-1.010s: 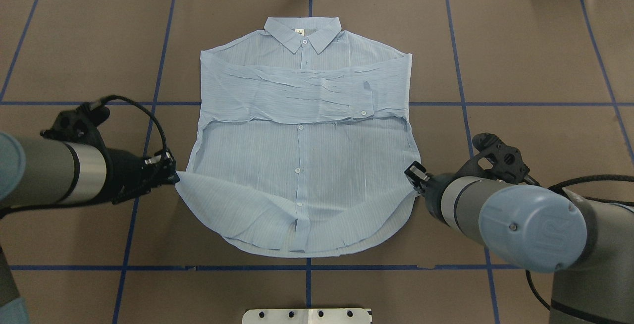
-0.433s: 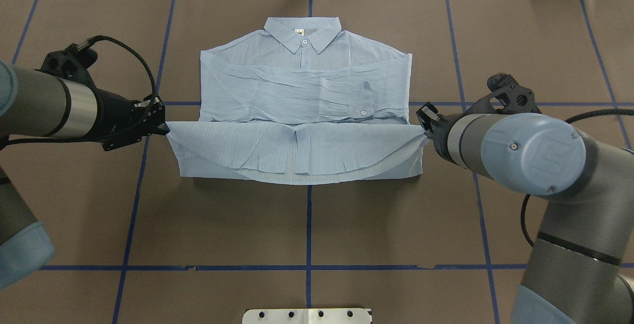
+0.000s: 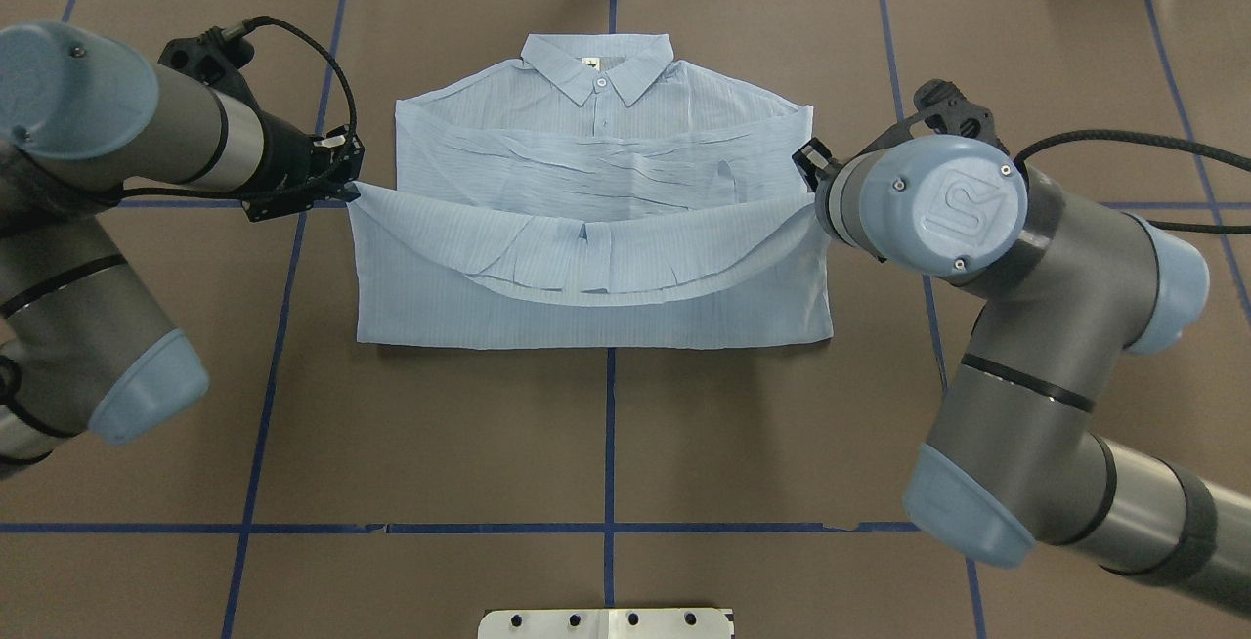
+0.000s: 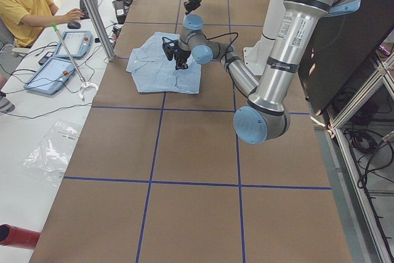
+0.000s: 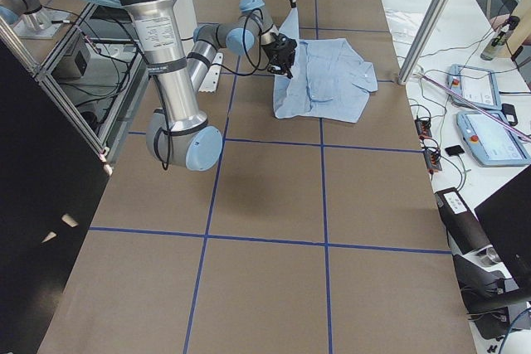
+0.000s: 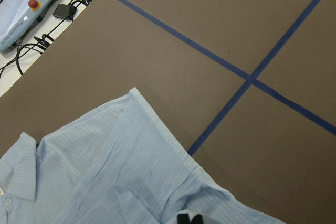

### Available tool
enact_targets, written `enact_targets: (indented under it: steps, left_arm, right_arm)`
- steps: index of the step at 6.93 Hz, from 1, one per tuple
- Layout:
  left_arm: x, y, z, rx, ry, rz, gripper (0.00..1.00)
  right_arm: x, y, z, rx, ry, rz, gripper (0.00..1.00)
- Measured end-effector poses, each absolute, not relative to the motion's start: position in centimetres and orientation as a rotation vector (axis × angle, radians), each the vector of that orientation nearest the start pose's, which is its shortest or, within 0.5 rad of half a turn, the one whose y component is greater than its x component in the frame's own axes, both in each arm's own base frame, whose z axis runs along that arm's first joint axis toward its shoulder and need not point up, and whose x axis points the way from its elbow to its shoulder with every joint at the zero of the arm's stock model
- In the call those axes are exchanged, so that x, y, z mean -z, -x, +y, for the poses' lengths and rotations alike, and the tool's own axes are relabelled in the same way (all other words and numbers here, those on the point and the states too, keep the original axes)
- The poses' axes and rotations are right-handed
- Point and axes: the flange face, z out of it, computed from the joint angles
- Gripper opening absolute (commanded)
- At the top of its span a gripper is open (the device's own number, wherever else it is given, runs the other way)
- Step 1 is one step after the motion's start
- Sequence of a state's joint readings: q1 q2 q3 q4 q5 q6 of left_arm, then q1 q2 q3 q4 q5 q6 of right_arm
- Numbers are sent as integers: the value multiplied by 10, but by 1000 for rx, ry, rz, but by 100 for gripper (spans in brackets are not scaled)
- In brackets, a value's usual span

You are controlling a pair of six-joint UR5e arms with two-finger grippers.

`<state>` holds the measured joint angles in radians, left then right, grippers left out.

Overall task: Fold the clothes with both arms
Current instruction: 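Lift the hem with both grippers and fold it toward the collar, then lay the hem near the collar and open both grippers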

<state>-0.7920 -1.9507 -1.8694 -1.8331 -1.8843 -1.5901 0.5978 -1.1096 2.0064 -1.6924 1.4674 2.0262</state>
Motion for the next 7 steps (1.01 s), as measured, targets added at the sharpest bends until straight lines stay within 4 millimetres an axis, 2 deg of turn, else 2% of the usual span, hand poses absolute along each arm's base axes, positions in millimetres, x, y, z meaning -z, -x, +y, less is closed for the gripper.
enact_targets:
  steps: [2, 3, 4, 5, 7]
  left_arm:
    - [-323, -359, -535, 598, -112, 986, 0]
    - [-335, -366, -548, 599, -118, 990, 0]
    - [-340, -375, -562, 604, -121, 989, 0]
    - [-346, -381, -577, 612, -126, 989, 0]
    - [-364, -387, -608, 628, -151, 1005, 0]
  right_arm:
    - [-263, 403, -495, -1045, -173, -782, 0]
    - [-279, 413, -526, -1050, -175, -783, 0]
    - [-286, 424, -558, -1056, -167, -777, 0]
    - [-289, 430, -581, -1058, -154, -768, 0]
    - [-293, 440, -611, -1063, -147, -755, 0]
